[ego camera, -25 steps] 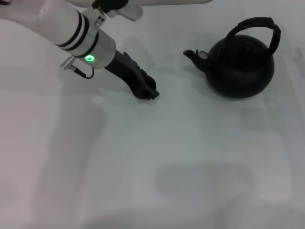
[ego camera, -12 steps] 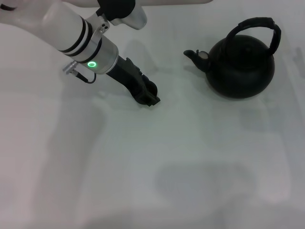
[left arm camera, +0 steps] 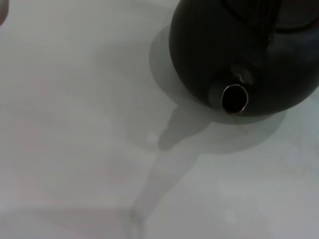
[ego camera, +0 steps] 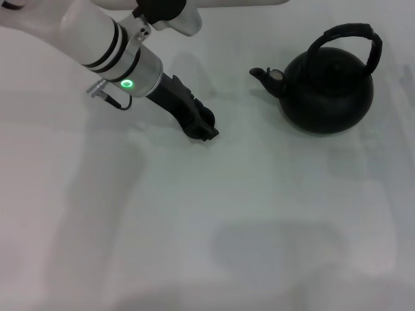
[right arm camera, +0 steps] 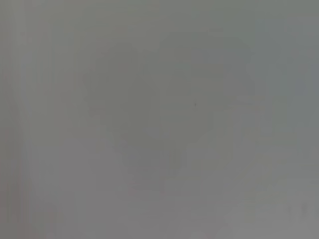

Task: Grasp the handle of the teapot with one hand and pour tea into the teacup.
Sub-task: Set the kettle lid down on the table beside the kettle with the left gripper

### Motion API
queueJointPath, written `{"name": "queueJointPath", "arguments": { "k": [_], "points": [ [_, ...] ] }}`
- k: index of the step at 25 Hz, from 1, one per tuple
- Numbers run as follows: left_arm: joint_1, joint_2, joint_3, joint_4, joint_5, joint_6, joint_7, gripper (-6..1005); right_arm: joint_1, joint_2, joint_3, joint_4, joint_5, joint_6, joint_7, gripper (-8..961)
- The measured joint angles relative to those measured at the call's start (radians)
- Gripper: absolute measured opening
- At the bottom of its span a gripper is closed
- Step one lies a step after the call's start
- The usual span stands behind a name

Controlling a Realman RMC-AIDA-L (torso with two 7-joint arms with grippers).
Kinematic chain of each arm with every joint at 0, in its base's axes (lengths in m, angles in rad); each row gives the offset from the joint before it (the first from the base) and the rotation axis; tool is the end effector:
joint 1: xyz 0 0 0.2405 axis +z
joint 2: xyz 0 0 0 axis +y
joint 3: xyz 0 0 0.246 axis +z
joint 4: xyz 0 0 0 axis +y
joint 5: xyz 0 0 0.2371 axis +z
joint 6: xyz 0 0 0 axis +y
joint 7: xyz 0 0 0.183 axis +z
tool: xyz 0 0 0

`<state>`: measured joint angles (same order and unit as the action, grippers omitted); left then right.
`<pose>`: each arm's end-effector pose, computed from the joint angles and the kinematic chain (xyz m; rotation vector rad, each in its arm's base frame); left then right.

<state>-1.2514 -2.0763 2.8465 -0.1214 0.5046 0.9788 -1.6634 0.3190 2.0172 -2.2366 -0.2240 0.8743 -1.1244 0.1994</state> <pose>-0.1896 0.4339 -0.1442 -2.9061 -0.5029 0.3333 0.3841 0.3529 0.0046 -1.4669 0.6686 0.6526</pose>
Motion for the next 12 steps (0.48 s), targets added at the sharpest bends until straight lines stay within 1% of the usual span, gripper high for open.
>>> {"name": "queueJointPath", "arguments": {
  "k": [11,12],
  "points": [
    [-0.013,0.0,-0.001,0.001,-0.003,0.005,-0.001,799,-0.005,0.0,0.0,0.0,0.0,-0.002,0.0,874],
    [-0.016,0.0,-0.001,0.0,-0.004,0.006,-0.001,817,-0.005,0.0,0.0,0.0,0.0,-0.003,0.0,874]
  ]
}}
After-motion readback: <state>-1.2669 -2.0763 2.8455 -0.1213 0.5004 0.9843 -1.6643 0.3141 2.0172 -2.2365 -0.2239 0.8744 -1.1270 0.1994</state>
